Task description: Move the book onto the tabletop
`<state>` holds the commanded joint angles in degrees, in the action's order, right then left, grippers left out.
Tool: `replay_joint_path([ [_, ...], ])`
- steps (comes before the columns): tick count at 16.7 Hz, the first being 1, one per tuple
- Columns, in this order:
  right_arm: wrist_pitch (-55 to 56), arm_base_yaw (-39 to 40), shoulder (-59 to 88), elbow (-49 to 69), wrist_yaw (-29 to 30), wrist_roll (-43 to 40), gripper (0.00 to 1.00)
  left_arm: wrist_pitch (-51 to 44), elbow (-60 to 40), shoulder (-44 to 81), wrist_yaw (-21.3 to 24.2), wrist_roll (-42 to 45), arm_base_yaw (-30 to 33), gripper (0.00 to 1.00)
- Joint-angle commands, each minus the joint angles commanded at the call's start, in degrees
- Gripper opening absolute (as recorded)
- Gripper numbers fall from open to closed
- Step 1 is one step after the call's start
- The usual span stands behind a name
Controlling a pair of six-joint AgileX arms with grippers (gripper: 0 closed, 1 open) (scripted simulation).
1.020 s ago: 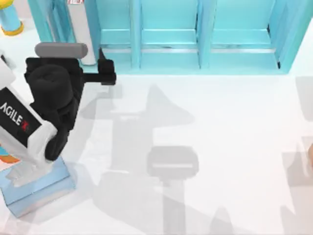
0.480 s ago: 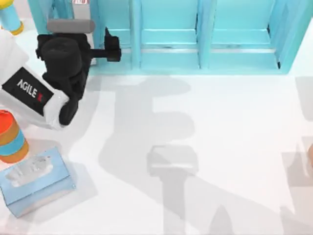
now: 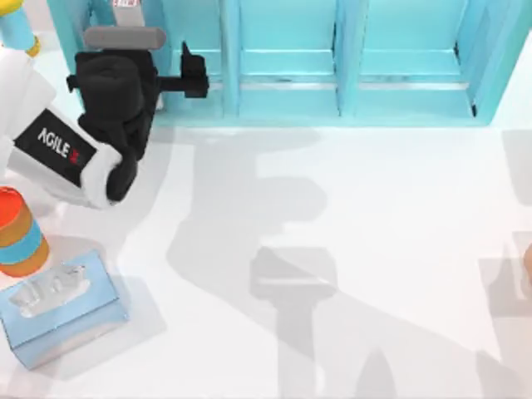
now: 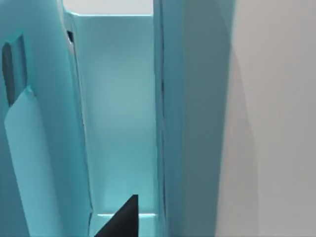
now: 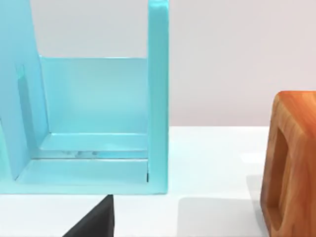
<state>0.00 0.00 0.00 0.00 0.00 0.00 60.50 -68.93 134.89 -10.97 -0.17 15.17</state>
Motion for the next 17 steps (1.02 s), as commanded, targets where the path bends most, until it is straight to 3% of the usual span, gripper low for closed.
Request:
replay_joint_path([
  [13,0.0,0.0,0.0,0.0,0.0,0.0,1.0,0.0,0.0,0.0,0.0,0.0,0.0,0.02],
  [17,0.0,0.0,0.0,0.0,0.0,0.0,1.0,0.0,0.0,0.0,0.0,0.0,0.0,0.0],
])
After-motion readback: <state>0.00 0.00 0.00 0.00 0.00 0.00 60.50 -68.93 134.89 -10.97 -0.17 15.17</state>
